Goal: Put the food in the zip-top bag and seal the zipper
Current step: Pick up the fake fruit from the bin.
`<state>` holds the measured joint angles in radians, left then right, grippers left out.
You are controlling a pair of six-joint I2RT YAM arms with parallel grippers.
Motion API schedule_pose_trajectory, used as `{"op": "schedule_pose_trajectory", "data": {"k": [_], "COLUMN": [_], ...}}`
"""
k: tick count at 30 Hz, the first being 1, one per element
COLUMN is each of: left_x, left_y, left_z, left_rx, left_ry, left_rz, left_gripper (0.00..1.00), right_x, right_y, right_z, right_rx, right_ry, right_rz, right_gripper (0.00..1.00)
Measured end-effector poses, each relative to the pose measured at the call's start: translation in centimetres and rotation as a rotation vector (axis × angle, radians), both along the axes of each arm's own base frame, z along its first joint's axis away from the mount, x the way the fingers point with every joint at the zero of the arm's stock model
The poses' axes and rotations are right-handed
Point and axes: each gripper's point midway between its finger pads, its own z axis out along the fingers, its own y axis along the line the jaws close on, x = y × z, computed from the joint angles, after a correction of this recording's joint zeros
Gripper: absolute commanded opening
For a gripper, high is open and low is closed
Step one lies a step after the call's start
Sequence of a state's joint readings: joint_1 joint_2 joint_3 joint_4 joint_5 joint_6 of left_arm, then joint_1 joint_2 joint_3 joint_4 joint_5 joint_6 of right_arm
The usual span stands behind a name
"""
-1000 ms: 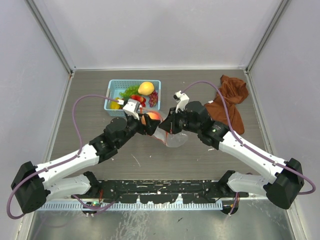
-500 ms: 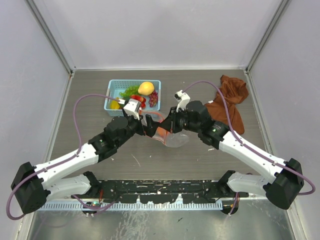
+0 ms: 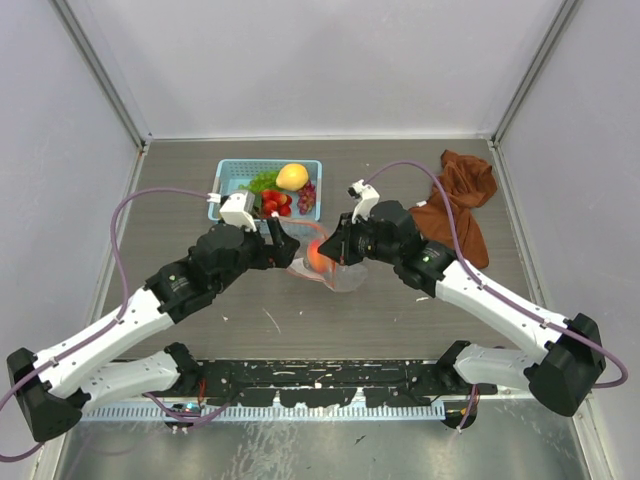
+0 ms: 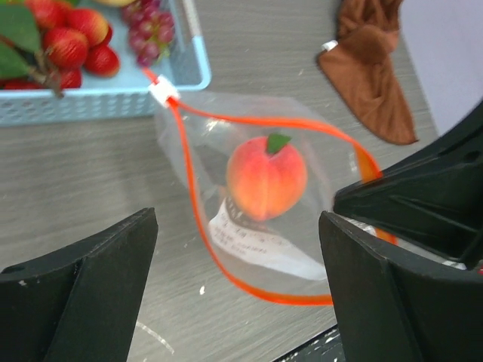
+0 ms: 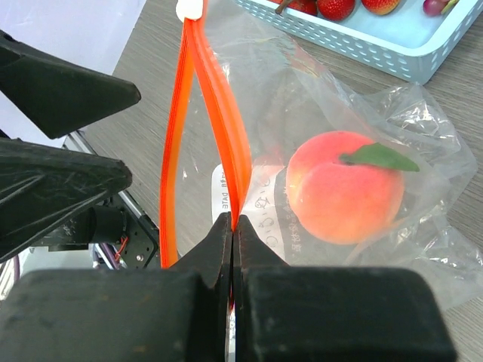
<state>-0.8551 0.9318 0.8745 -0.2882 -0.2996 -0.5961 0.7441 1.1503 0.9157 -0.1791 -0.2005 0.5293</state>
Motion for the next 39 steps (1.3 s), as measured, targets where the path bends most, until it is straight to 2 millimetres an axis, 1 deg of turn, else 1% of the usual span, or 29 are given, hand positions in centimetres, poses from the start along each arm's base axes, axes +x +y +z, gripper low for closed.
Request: {"op": "schedule_pose_trajectory", "data": {"k": [3,6,10,12,16,19,21,23,26,30,33,36,39], "left_x": [-0.4,-0.5,-0.3,-0.2,-0.2,-0.2,-0.2,-0.1,0.1,0.4,0.5,0.6,0.5], "left_y": [0.9,1.2,0.9,0.7,0.3,0.1,-0.1,-0.2,-0.6,-1.4,-2.0,-2.3,-2.3], "left_z": [-1.6,-2.9,-4.5,-5.2,-6.1,-6.3,-6.3,-6.0,-4.8,-2.0,0.4,2.2,2.8], "left_rx": [0.034,0.057,0.08,0.092,0.102,0.103,0.102,0.096,0.082,0.047,0.028,0.02,0.03], "left_ry": [0.063,0.11,0.158,0.177,0.206,0.217,0.219,0.22,0.208,0.187,0.169,0.155,0.151], "left_rz": [0.037,0.058,0.073,0.074,0.072,0.068,0.063,0.062,0.054,0.037,0.025,0.012,0.002], "left_gripper": [0.75,0.66,0.46,0.38,0.24,0.13,0.01,0.0,0.0,0.0,0.0,0.0,0.0], "right_x": [0.0,0.1,0.2,0.2,0.5,0.7,0.9,1.1,1.3,1.6,1.8,2.0,2.3], "right_y": [0.0,0.0,0.1,0.1,-0.2,-0.3,-0.4,-0.6,-1.0,-2.0,-3.2,-4.4,-5.4], "right_z": [-0.2,-0.3,-0.5,-0.6,-0.6,-0.6,-0.7,-0.8,-1.1,-2.0,-2.4,-2.3,-1.4], "right_rx": [-0.003,-0.005,-0.01,-0.013,-0.019,-0.024,-0.029,-0.038,-0.06,-0.116,-0.168,-0.221,-0.261], "right_ry": [0.003,0.005,0.008,0.007,0.001,-0.003,-0.007,-0.013,-0.016,-0.023,-0.034,-0.06,-0.091], "right_rz": [-0.001,-0.001,-0.001,-0.003,-0.016,-0.024,-0.032,-0.04,-0.054,-0.084,-0.115,-0.142,-0.172], "right_gripper": [0.0,0.0,0.0,0.0,0.0,0.0,0.0,0.0,0.0,0.0,0.0,0.0,0.0]}}
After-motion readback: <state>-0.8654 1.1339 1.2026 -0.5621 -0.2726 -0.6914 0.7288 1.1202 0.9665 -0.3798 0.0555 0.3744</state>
